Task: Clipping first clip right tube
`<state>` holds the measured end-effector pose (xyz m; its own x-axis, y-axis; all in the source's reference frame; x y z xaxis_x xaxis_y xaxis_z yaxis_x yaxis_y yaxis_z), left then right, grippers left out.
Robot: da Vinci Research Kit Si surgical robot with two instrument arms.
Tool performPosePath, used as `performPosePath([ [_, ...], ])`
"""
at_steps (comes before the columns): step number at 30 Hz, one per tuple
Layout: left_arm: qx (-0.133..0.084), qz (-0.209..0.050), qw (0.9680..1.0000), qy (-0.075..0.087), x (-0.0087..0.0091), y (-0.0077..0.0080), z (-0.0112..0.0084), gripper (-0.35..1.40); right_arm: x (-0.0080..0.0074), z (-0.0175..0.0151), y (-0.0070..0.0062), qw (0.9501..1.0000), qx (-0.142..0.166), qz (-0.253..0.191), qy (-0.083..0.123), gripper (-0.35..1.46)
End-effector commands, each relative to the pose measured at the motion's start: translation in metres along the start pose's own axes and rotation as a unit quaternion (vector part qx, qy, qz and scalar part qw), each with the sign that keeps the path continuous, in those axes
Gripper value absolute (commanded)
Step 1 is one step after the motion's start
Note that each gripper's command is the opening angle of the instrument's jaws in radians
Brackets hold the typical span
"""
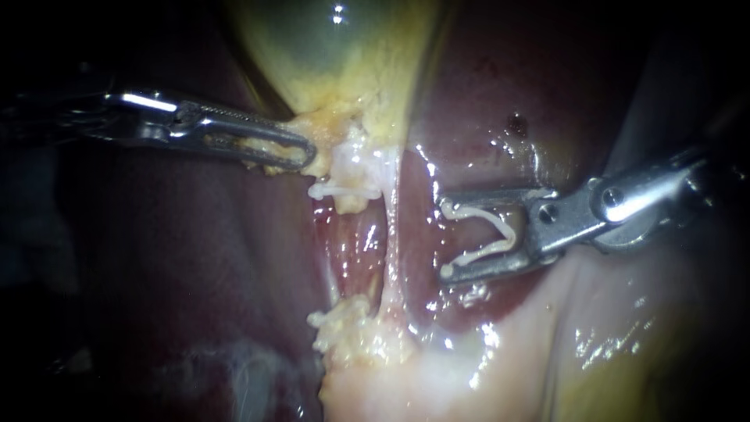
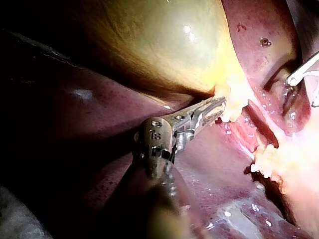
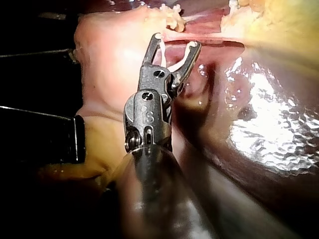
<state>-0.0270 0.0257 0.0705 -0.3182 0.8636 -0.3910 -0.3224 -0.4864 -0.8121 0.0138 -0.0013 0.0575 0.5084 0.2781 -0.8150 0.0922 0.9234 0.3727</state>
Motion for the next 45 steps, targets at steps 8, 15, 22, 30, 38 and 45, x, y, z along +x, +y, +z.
performPosePath([
  [8, 0.002, -0.002, 1.0, 0.003, 0.0005, 0.0007, -0.002, -0.35, -0.0001, 0.0, 0.0, 1.0, 0.0, 0.0, 0.0, 0.5],
  [15, 0.008, -0.01, 0.9999, 0.008, 0.0022, 0.0037, -0.0063, -0.35, -0.0001, 0.0, 0.0001, 1.0, 0.0, 0.0, 0.0, 0.5],
  [22, 0.017, 0.006, 0.9996, 0.021, 0.0047, 0.0063, -0.0101, -0.35, -0.0001, 0.0, 0.0001, 1.0, 0.0, 0.0, 0.0, 0.5],
  [30, 0.022, 0.012, 0.9992, 0.031, 0.0064, 0.0068, -0.0125, -0.35, -0.0001, 0.0, 0.0001, 1.0, 0.0, 0.0, 0.0, 0.5],
  [38, 0.022, 0.014, 0.999, 0.038, 0.0072, 0.0079, -0.0134, -0.35, -0.0001, 0.0, 0.0001, 1.0, 0.0, 0.0, 0.002, 0.5],
  [45, 0.023, 0.014, 0.9989, 0.038, 0.0071, 0.0084, -0.0132, -0.35, -0.0002, 0.0005, -0.0001, 1.0, 0.003, -0.001, 0.002, 0.5],
])
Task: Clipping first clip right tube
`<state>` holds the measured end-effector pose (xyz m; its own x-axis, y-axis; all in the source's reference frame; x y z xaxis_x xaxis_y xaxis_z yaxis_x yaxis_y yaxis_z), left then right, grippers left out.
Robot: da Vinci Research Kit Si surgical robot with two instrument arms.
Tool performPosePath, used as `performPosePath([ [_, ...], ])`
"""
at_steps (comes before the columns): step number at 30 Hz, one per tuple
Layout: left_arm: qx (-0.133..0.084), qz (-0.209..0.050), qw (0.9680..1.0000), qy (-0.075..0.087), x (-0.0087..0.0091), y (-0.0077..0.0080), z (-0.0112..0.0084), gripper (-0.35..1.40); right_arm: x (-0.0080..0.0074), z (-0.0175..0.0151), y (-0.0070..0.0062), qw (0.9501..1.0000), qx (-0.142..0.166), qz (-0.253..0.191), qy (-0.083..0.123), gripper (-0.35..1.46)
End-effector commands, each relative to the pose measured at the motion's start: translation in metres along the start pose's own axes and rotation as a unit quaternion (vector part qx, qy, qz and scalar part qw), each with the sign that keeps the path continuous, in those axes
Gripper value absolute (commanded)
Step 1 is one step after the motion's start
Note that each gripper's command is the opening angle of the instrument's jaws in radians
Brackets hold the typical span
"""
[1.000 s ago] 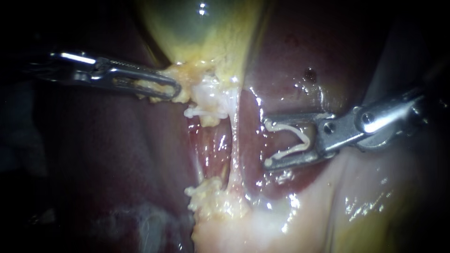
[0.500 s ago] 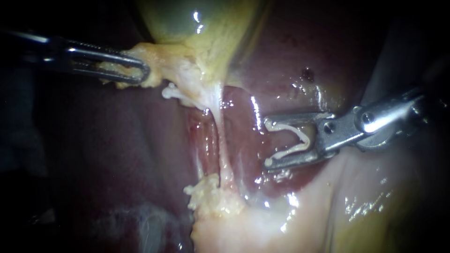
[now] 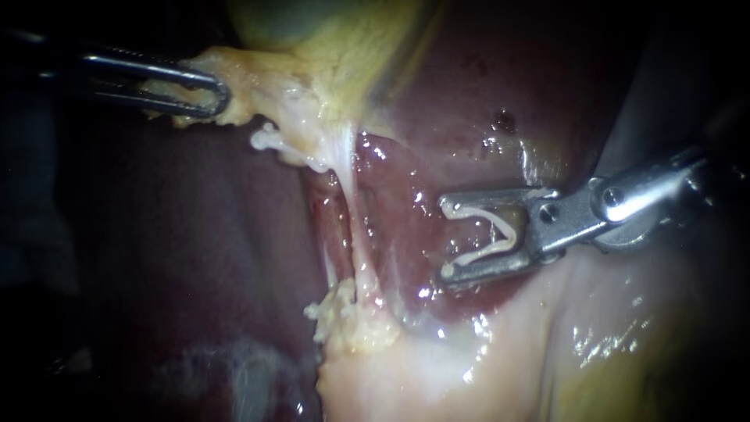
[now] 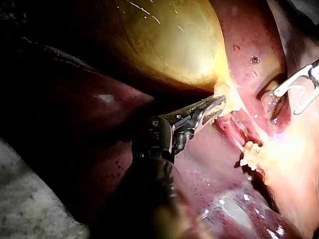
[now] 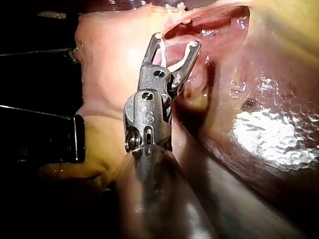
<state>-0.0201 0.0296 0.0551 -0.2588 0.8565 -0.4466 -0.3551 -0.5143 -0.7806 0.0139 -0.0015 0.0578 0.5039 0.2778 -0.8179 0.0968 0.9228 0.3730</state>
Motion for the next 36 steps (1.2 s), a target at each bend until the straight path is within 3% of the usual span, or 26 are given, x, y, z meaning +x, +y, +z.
performPosePath([
  [1, 0.001, 0.0, 1.0, 0.0, -0.0001, 0.0001, 0.0001, -0.35, -0.0001, 0.0004, -0.0001, 1.0, 0.002, -0.001, 0.0, 0.5],
  [3, 0.002, 0.0, 1.0, 0.0, -0.0002, 0.0002, 0.0002, -0.35, -0.0003, 0.0011, -0.0003, 1.0, 0.004, -0.002, 0.0, 0.5],
  [17, 0.001, 0.0, 1.0, 0.0, -0.0004, 0.0009, 0.0005, -0.35, -0.0028, 0.0074, -0.0009, 0.9955, 0.01, 0.094, 0.004, 0.5],
  [29, 0.001, 0.0, 1.0, 0.0, -0.0005, 0.001, 0.0006, -0.35, -0.0027, 0.0106, 0.0001, 0.99, 0.012, 0.139, 0.021, 0.5],
  [36, 0.001, 0.0, 1.0, 0.0, -0.0005, 0.001, 0.0007, -0.35, -0.0032, 0.0129, -0.0002, 0.9874, 0.027, 0.154, 0.023, 0.5],
])
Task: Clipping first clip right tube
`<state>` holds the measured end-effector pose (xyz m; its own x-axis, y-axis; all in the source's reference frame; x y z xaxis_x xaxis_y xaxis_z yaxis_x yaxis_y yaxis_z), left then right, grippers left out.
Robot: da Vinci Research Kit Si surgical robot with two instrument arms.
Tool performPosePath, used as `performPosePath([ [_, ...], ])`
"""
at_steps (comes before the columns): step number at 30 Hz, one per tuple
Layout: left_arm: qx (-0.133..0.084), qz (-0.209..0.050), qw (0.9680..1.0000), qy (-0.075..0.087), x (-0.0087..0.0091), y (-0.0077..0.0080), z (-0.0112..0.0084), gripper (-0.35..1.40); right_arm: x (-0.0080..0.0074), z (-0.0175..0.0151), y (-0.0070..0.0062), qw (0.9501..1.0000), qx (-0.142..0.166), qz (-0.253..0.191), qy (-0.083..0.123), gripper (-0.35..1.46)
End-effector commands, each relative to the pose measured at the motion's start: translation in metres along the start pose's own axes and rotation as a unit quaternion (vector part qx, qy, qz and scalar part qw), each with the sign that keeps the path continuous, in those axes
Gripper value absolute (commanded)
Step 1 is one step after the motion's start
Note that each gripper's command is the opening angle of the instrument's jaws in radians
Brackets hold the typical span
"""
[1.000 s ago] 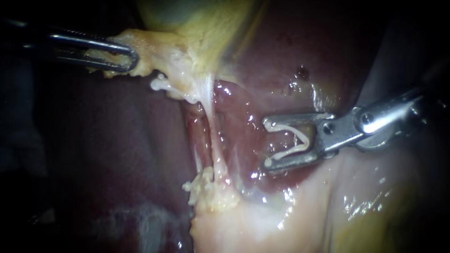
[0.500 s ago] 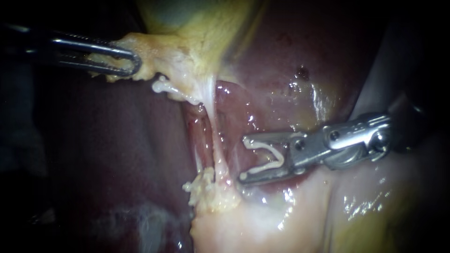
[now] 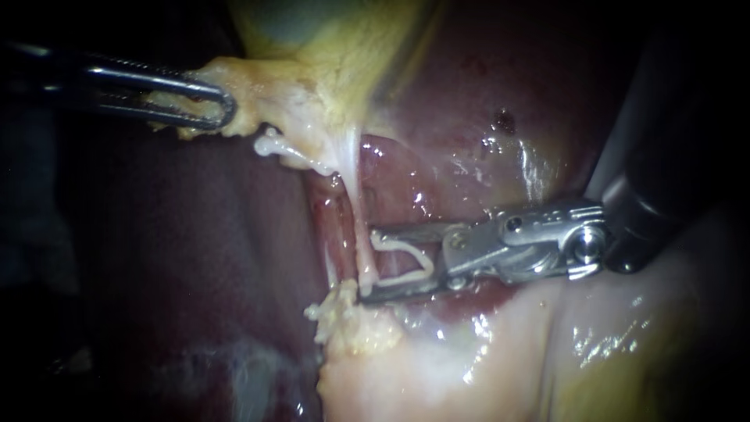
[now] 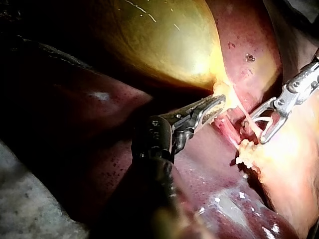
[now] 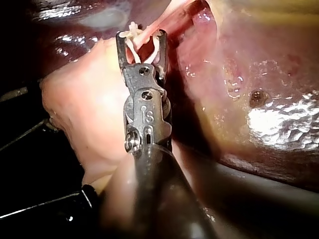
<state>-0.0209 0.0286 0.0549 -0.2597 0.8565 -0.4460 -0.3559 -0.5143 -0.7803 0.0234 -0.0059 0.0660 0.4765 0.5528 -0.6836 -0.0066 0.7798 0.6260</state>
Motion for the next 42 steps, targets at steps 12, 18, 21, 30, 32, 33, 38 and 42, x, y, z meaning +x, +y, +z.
performPosePath([
  [12, 0.001, 0.0, 1.0, 0.0, 0.0, 0.0, 0.0001, -0.35, -0.0004, 0.0031, 0.0006, 0.9982, 0.038, 0.033, 0.034, 0.49],
  [18, 0.001, 0.0, 1.0, 0.0, 0.0, 0.0, 0.0001, -0.35, -0.0003, 0.0037, 0.0007, 0.997, 0.043, 0.041, 0.05, 0.49],
  [21, 0.001, 0.0, 1.0, 0.001, -0.0001, 0.0001, 0.0002, -0.35, -0.0003, 0.0038, 0.0007, 0.9962, 0.046, 0.046, 0.058, 0.49],
  [30, 0.0, 0.0, 1.0, 0.0, -0.0002, 0.0001, 0.0003, -0.35, -0.0005, 0.004, 0.0, 0.9895, 0.111, 0.057, 0.073, 0.49],
  [32, 0.0, 0.0, 1.0, 0.0, -0.0002, 0.0001, 0.0003, -0.35, -0.0004, 0.0041, -0.0006, 0.9871, 0.124, 0.061, 0.08, 0.49],
  [33, 0.0, 0.0, 1.0, 0.0, -0.0002, 0.0, 0.0003, -0.35, -0.0003, 0.0041, -0.0009, 0.9863, 0.129, 0.06, 0.084, 0.49],
  [38, 0.0, 0.0, 1.0, 0.0, -0.0002, 0.0, 0.0003, -0.35, 0.0005, 0.0045, -0.0029, 0.9834, 0.149, 0.056, 0.086, 0.49],
  [42, 0.0, 0.001, 1.0, 0.0, -0.0002, 0.0, 0.0003, -0.35, 0.0011, 0.0048, -0.004, 0.9798, 0.167, 0.058, 0.094, 0.48],
])
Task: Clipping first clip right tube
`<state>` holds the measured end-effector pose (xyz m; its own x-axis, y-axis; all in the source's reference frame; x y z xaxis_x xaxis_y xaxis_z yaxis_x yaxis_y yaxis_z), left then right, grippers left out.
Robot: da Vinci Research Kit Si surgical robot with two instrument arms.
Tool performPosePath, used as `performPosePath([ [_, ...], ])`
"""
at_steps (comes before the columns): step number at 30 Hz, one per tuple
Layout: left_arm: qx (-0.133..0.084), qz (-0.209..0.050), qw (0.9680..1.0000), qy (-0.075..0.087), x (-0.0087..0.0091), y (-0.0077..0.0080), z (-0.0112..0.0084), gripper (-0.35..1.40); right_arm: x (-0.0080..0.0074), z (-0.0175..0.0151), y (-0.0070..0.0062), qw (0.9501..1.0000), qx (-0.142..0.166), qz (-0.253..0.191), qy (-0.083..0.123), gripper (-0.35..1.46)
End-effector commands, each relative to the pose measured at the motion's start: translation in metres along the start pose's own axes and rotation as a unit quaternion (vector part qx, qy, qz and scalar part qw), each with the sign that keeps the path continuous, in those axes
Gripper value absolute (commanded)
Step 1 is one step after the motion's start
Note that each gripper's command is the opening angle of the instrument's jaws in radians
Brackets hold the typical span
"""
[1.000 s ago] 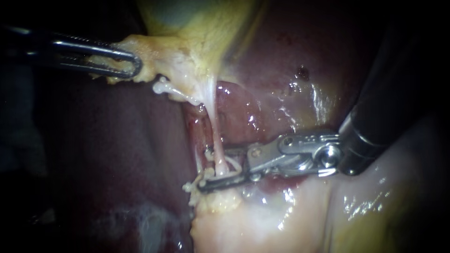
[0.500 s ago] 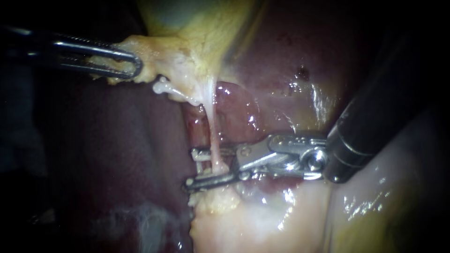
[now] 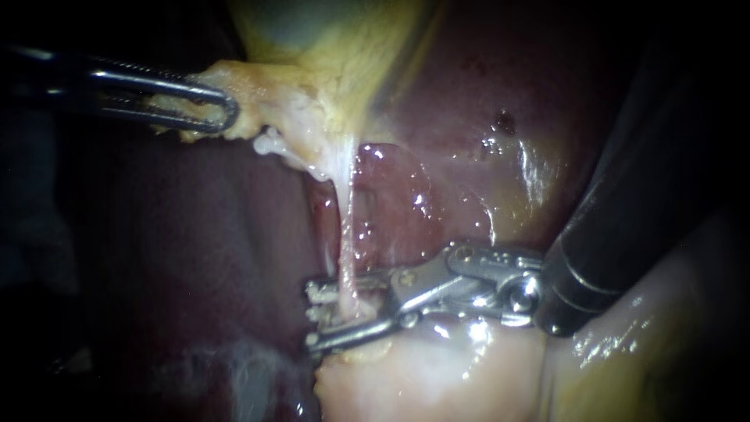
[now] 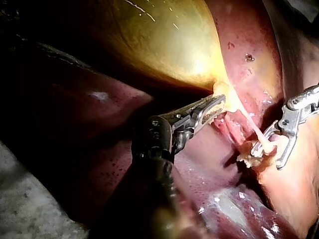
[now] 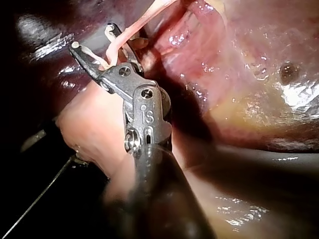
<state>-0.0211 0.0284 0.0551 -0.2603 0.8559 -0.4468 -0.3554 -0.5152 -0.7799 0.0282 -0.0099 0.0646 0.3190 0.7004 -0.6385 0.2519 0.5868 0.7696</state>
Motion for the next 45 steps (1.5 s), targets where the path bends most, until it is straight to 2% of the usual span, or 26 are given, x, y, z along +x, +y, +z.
performPosePath([
  [1, 0.0, 0.0, 1.0, 0.0, 0.0, 0.0, 0.0, -0.35, 0.0001, 0.0002, -0.0002, 1.0, 0.001, 0.0, -0.001, 0.48],
  [7, 0.0, 0.0, 1.0, 0.0, 0.0, -0.0001, 0.0, -0.35, 0.0004, 0.0008, -0.0003, 1.0, -0.004, -0.001, 0.003, 0.47],
  [18, -0.001, 0.0, 1.0, 0.0, -0.0001, -0.0001, 0.0002, -0.35, 0.0003, 0.0004, 0.0011, 0.9999, -0.01, 0.006, 0.005, 0.41],
  [33, -0.001, 0.0, 1.0, 0.0, -0.0001, -0.0002, 0.0002, -0.35, -0.0002, -0.0011, 0.0018, 0.9995, -0.025, 0.021, -0.004, -0.09],
  [37, -0.001, 0.0, 1.0, 0.0, -0.0001, -0.0002, 0.0002, -0.35, -0.0004, -0.0015, 0.0018, 0.9992, -0.03, 0.021, -0.013, -0.35],
  [39, -0.001, 0.0, 1.0, 0.0, -0.0001, -0.0002, 0.0002, -0.35, -0.0005, -0.0018, 0.0018, 0.998, -0.036, 0.045, -0.027, -0.35],
  [41, -0.001, 0.0, 1.0, 0.0, -0.0001, -0.0002, 0.0002, -0.35, -0.0007, -0.0021, 0.0019, 0.9971, -0.042, 0.048, -0.042, -0.35],
  [45, -0.001, 0.0, 1.0, 0.0, -0.0001, -0.0002, 0.0002, -0.35, -0.001, -0.0027, 0.0023, 0.9968, -0.044, 0.048, -0.046, -0.35],
])
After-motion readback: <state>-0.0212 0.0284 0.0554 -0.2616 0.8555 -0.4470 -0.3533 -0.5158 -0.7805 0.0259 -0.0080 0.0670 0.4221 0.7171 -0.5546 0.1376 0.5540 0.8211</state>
